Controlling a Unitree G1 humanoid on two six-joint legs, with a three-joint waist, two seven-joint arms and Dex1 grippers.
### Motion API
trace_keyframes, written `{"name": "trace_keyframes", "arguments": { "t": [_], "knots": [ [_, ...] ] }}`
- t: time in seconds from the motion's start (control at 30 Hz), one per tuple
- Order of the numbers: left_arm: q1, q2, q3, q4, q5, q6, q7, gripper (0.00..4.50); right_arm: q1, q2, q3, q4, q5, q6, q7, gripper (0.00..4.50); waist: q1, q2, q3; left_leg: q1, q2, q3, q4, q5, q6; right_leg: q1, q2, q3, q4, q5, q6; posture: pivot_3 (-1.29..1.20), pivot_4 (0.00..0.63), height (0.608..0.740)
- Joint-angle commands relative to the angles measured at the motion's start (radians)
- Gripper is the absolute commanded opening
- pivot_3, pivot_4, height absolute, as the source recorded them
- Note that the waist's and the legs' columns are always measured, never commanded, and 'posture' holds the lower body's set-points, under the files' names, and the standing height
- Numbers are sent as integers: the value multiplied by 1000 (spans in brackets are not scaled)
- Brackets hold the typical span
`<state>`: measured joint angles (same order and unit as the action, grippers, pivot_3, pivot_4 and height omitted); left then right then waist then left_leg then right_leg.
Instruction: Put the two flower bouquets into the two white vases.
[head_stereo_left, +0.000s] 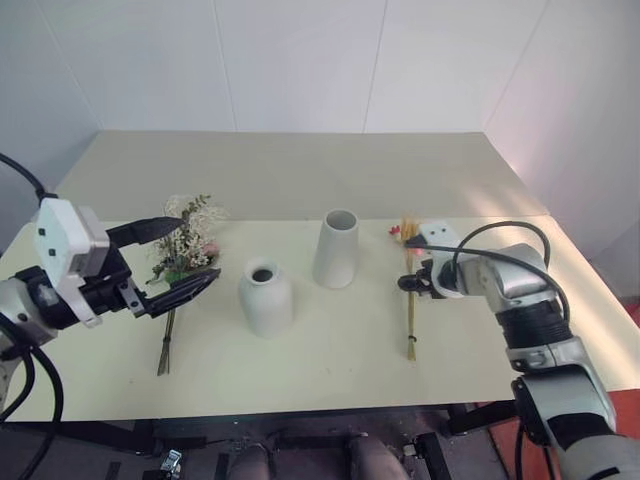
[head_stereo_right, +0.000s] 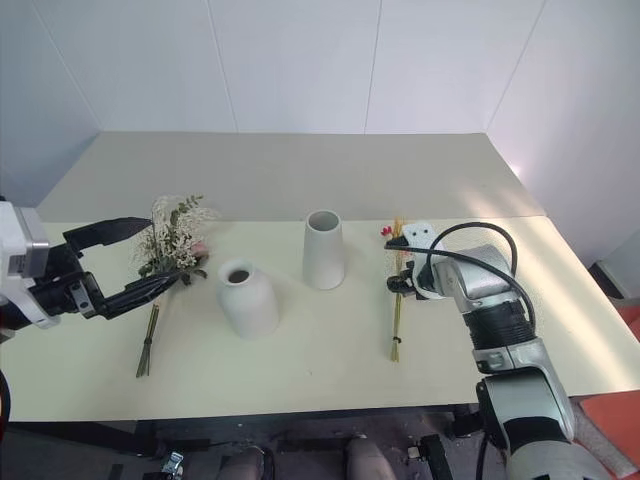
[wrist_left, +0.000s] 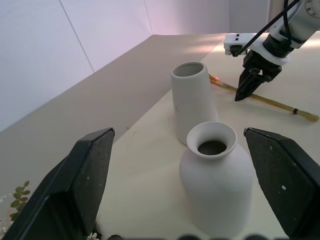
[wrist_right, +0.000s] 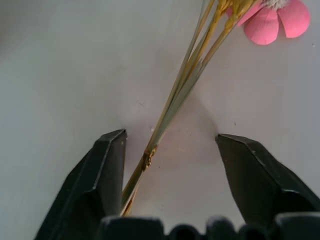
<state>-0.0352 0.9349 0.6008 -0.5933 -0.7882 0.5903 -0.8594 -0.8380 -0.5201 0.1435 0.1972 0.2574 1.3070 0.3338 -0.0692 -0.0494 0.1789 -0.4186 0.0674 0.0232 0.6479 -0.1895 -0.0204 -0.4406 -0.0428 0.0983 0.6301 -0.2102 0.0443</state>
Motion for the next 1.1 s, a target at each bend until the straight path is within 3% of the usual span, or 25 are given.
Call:
{"name": "trace_keyframes", "arguments": {
  "t": [0.03,0.23,0.4,0.57,0.8,1.1],
  "knots": [
    [4,0,30,-24,-12,-12,9,4500,-13,-6,-19,-4,-22,-28,1,1884,0,0,0,0,0,0,0,0,0,0,0,0,0,0,0,0,150,740],
    [9,2,36,-16,-8,-22,4,4500,1,8,-73,-42,-21,-65,-12,51,0,0,0,0,0,0,0,0,0,0,0,0,0,0,1,0,150,740],
    [-31,9,48,62,-29,-19,-9,4500,43,80,-253,-150,37,-342,-18,51,-1,0,0,0,0,0,0,0,0,-1,0,0,0,0,2,0,150,740],
    [-110,1,28,121,-105,22,14,4500,-28,208,-411,-173,138,-574,-18,51,-4,1,0,0,0,0,0,0,0,-1,0,0,0,1,3,0,150,740],
    [-151,9,-13,145,-93,21,19,4500,-208,358,-430,-135,221,-806,-3,51,-5,1,1,0,1,-1,-1,0,0,-1,1,-1,1,3,-1,0,150,740],
    [-162,24,1,133,-122,61,39,4500,-257,435,-388,-104,259,-902,29,51,-2,2,1,-1,1,-1,-1,0,0,-1,1,-1,1,4,-3,0,150,740]
  ]
}}
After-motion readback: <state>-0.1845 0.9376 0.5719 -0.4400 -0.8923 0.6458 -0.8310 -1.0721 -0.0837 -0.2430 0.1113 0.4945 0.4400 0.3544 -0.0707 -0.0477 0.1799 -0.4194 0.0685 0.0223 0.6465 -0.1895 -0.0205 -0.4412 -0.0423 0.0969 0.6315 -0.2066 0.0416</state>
